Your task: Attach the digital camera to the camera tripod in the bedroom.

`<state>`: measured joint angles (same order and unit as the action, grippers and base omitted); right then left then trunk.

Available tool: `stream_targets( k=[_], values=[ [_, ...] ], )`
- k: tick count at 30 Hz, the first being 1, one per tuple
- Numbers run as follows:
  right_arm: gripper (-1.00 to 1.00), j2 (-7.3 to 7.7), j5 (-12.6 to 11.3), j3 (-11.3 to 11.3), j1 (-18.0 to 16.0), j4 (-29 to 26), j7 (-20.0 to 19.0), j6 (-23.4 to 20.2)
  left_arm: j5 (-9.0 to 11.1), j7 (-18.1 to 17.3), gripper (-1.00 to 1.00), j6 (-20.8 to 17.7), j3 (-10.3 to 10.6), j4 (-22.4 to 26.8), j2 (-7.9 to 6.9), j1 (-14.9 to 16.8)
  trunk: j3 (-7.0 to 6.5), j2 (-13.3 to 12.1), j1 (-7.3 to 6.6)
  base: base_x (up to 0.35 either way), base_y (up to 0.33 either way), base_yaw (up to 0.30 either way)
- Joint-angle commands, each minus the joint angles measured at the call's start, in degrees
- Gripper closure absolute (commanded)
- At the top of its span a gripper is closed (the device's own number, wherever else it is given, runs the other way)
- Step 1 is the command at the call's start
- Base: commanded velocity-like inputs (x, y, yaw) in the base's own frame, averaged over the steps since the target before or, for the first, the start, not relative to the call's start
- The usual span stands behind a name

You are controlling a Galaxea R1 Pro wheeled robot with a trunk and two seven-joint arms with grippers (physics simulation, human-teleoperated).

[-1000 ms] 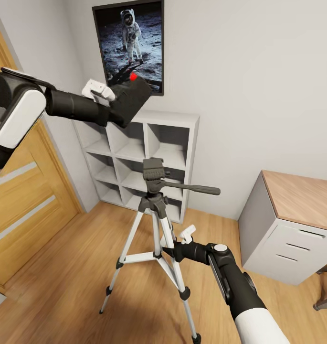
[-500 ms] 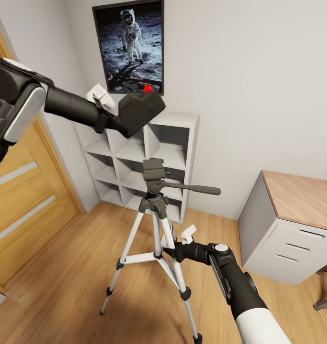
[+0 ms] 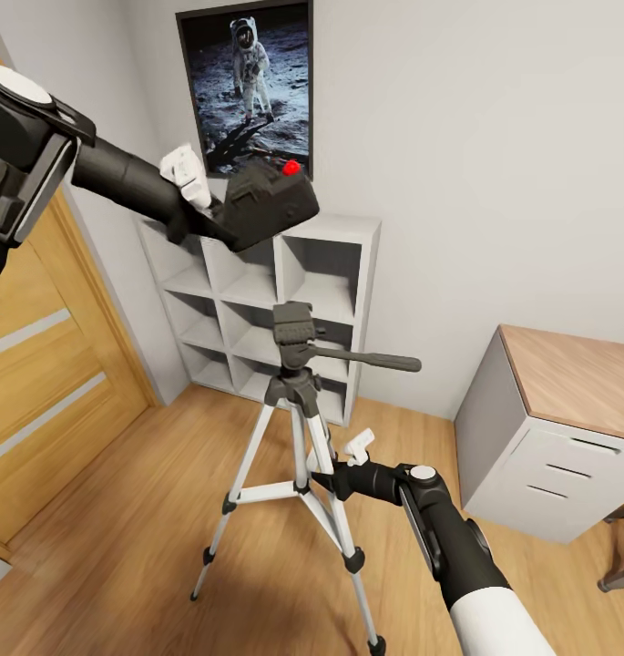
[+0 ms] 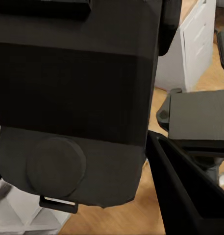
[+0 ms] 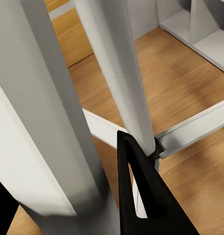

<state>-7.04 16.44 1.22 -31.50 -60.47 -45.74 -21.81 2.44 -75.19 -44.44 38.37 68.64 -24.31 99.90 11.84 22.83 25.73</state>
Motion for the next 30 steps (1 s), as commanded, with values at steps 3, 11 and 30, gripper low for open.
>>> stream_targets(
  k=[3,11,30],
  values=[
    [1.00,0.01,2.2,-0.1,0.0,3.1,4.2,0.2,-0.2,1.0,1.00,-0.4,0.4,2.5,-0.01,0.1,0.13,0.1,0.05,0.000,0.000,0.000],
    [1.00,0.01,2.2,-0.1,0.0,3.1,4.2,0.2,-3.8,3.6,1.00,-4.9,0.8,2.5,1.87,0.1,0.13,0.1,0.05,0.000,0.000,0.000],
    [1.00,-0.10,-2.7,-0.2,-0.1,0.3,2.5,-0.2,-25.1,-11.7,1.00,-3.7,2.6,-5.1,6.95,2.9,0.13,0.1,0.05,0.000,0.000,0.000]
  ],
)
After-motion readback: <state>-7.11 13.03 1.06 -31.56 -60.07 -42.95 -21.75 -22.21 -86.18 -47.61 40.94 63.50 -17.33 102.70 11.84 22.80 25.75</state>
